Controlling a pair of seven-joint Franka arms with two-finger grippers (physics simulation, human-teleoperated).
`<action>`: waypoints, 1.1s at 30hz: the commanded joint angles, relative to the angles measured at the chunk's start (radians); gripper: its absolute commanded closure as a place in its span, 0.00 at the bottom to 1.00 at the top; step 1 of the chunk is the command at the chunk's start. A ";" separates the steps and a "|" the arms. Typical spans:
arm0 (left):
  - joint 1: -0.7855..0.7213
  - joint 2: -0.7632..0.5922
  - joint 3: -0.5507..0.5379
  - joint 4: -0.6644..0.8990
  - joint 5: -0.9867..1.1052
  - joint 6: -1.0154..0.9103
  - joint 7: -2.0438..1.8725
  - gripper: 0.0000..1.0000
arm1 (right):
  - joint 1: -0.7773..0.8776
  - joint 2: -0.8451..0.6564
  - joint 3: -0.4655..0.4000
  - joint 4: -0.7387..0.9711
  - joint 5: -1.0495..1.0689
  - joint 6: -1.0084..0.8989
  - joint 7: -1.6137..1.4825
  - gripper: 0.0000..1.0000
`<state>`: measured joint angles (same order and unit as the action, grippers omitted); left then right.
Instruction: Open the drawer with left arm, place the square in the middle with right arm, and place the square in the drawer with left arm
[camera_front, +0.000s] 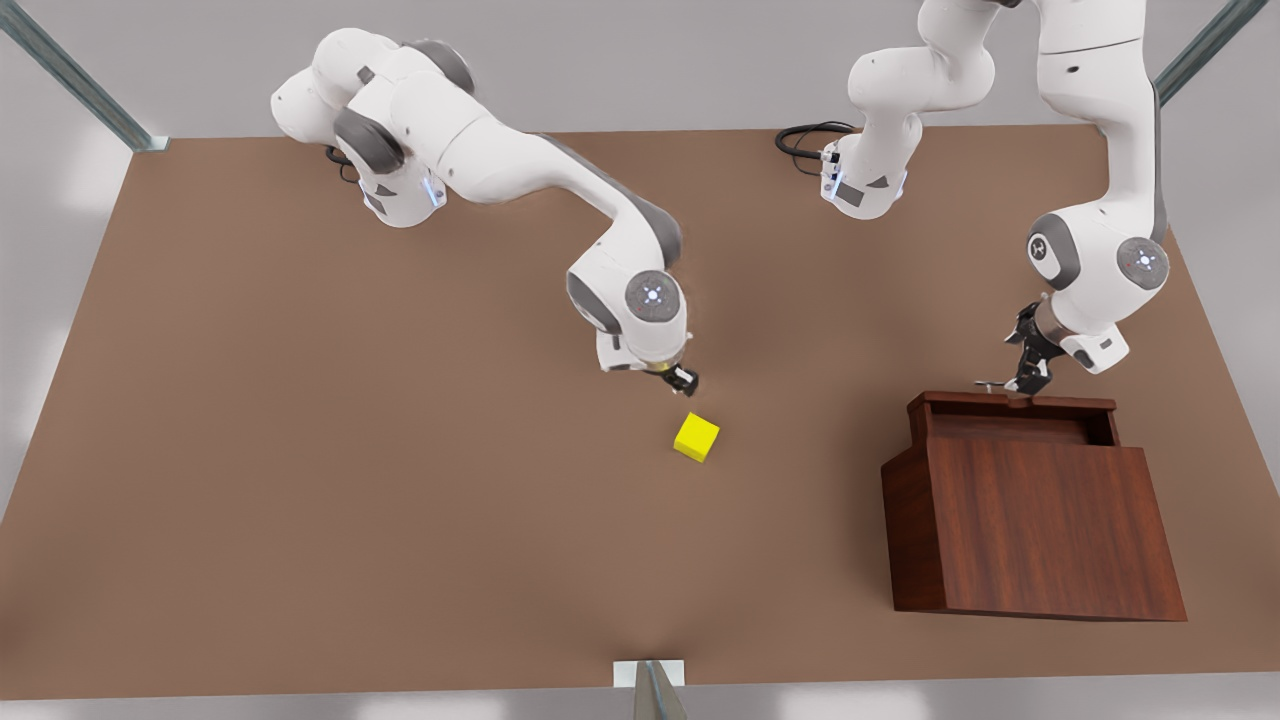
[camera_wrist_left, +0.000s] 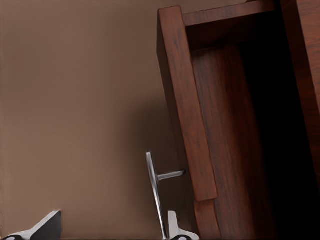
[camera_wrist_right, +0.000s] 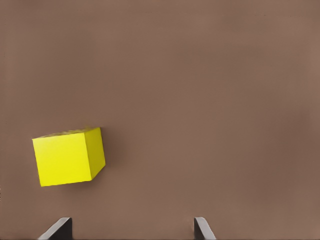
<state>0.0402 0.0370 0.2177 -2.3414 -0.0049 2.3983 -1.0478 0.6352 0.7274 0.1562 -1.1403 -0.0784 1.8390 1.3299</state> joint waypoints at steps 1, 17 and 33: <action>-0.002 -0.003 0.000 0.001 0.000 -0.004 0.000 0.00 | -0.026 -0.022 0.000 -0.005 -0.009 -0.020 -0.047 0.00; -0.002 -0.028 -0.001 0.001 0.002 -0.102 -0.003 0.00 | -0.632 -0.586 0.000 -0.470 0.059 -0.098 -1.258 0.00; -0.003 -0.042 -0.001 -0.002 0.002 -0.157 -0.008 0.00 | -0.655 -0.583 -0.006 -0.453 0.059 -0.135 -1.223 0.00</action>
<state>0.0426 -0.0060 0.2171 -2.3439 -0.0031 2.2383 -1.0562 -0.0200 0.1465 0.1490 -1.5875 -0.0222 1.6889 0.1426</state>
